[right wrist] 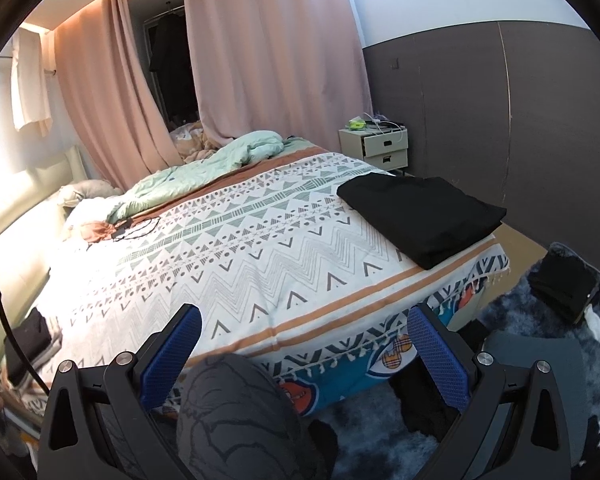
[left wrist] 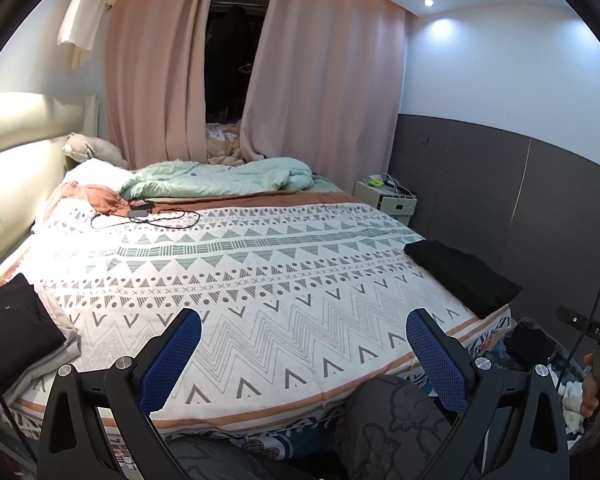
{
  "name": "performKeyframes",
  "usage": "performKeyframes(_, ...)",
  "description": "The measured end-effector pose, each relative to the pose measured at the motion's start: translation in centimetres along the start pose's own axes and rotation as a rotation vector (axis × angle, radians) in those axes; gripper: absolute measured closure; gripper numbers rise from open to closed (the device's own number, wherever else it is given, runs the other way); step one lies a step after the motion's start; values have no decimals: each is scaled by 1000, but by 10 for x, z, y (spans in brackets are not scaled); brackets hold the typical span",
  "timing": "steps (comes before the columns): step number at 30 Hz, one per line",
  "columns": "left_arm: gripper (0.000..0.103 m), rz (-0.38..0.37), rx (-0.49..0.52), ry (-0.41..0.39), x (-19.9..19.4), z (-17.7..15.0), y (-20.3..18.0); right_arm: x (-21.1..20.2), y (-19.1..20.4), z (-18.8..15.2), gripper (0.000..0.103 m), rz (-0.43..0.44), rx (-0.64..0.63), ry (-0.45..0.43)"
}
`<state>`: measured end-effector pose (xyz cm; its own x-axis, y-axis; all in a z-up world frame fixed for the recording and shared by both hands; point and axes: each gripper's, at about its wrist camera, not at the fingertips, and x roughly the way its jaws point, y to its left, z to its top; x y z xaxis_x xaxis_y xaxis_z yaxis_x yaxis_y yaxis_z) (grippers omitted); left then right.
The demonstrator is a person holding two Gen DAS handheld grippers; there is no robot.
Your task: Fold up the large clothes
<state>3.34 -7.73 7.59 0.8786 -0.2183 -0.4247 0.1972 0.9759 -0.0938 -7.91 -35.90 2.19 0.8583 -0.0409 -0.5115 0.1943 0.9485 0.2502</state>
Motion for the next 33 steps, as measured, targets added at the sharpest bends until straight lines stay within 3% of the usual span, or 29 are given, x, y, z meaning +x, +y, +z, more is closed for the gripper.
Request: performKeyframes(33,1,32,3,-14,-13,0,0,9,12,2,0,42,0,7)
